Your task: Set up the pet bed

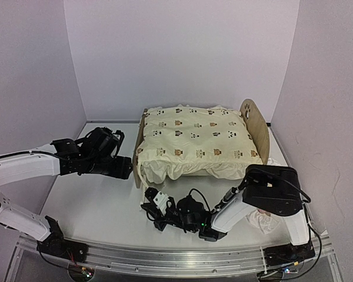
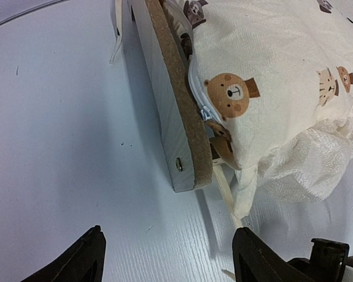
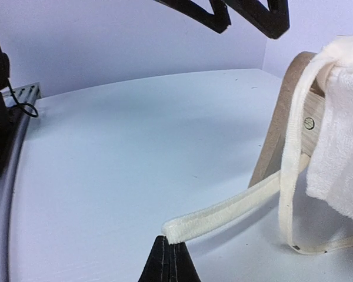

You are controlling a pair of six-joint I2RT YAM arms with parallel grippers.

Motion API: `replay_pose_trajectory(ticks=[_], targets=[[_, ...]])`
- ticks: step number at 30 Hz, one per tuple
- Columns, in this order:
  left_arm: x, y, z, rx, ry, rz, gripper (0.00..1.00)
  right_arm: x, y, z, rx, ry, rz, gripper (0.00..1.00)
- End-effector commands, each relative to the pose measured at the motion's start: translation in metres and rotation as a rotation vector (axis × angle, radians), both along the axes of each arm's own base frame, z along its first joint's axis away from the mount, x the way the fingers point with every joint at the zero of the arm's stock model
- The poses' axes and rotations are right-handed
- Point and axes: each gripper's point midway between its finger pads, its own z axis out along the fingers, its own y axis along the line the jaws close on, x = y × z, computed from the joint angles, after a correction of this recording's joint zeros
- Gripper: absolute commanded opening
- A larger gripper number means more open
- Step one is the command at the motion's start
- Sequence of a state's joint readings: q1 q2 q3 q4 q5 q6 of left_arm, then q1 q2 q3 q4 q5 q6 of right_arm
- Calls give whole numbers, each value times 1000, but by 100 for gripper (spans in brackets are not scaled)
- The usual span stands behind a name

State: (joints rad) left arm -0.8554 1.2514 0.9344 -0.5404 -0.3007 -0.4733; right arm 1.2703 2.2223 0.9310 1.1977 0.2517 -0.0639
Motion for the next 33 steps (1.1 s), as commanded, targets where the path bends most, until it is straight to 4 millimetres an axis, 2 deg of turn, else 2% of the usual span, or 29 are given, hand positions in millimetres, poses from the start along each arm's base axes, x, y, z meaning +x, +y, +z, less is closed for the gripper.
replay_pose_trajectory(ticks=[1,5,8,10,15,18,21,24,26,29,33], targets=[[-7,-6,-3,-53,39,-24,76,-41,6,19,27,144,159,0],[-21,-9,-14,-89,91,-64,84,-78,5,11,-30,193,275,0],[-31,-11,-26,-114,133,-92,90,-94,3,0,-79,236,306,0],[-37,-15,-32,-134,157,-114,90,-97,2,-14,-116,277,305,0],[-50,-18,-48,-157,223,-140,84,-89,2,-46,-169,347,230,0],[-59,-23,-52,-189,263,-173,81,-85,0,-50,-175,364,198,1],[-66,-27,-55,-209,292,-200,79,-81,-5,-50,-195,358,165,10],[-74,-30,-62,-219,327,-231,76,-79,-12,-54,-248,354,142,25],[-76,-30,-66,-223,338,-236,76,-79,-17,-53,-284,352,140,29],[-77,-29,-68,-224,338,-230,76,-78,-30,-48,-330,331,124,32],[-73,-29,-69,-234,318,-214,73,-58,-48,-27,-380,223,18,32]])
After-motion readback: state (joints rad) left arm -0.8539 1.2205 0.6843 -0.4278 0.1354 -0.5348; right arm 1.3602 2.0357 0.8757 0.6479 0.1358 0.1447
